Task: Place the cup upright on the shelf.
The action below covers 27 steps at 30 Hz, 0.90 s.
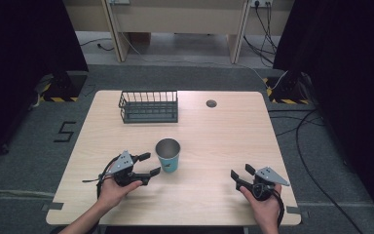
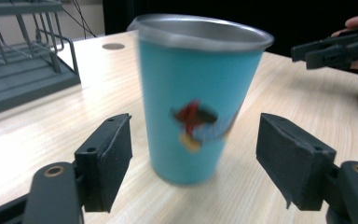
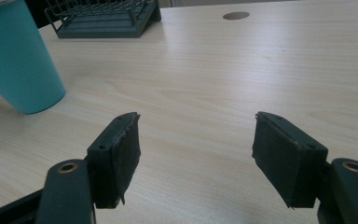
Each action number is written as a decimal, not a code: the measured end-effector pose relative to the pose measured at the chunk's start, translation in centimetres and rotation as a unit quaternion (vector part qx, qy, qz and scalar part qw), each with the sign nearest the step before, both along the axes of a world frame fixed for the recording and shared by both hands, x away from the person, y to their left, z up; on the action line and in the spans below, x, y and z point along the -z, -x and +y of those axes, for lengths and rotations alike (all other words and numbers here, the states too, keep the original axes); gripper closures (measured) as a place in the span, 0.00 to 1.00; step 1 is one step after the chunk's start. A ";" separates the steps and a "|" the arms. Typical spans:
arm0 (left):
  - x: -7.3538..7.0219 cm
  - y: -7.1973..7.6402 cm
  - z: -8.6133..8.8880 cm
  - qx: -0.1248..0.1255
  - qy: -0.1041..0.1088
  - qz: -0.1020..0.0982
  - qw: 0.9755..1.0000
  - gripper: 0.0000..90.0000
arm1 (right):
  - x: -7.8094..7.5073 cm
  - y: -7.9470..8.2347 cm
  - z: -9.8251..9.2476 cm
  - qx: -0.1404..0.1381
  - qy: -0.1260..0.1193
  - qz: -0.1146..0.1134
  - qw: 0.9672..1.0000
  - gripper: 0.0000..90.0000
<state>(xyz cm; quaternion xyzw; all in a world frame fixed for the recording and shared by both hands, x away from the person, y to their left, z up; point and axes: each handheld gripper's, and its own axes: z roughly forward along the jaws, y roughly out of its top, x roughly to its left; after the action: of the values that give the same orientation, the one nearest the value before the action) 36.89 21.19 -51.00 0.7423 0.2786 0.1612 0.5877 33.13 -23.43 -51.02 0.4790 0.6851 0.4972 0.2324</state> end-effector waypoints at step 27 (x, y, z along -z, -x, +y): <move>0.0 -3.8 -4.5 0.034 -0.021 0.004 0.999 0.16 | 0.1 -0.2 0.0 -0.003 0.002 0.002 1.000 0.36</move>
<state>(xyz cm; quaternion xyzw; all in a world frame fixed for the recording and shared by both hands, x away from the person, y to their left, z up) 40.69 16.65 -51.01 0.7642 0.2517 0.1439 0.5761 33.31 -23.46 -51.13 0.4774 0.6879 0.4959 0.2301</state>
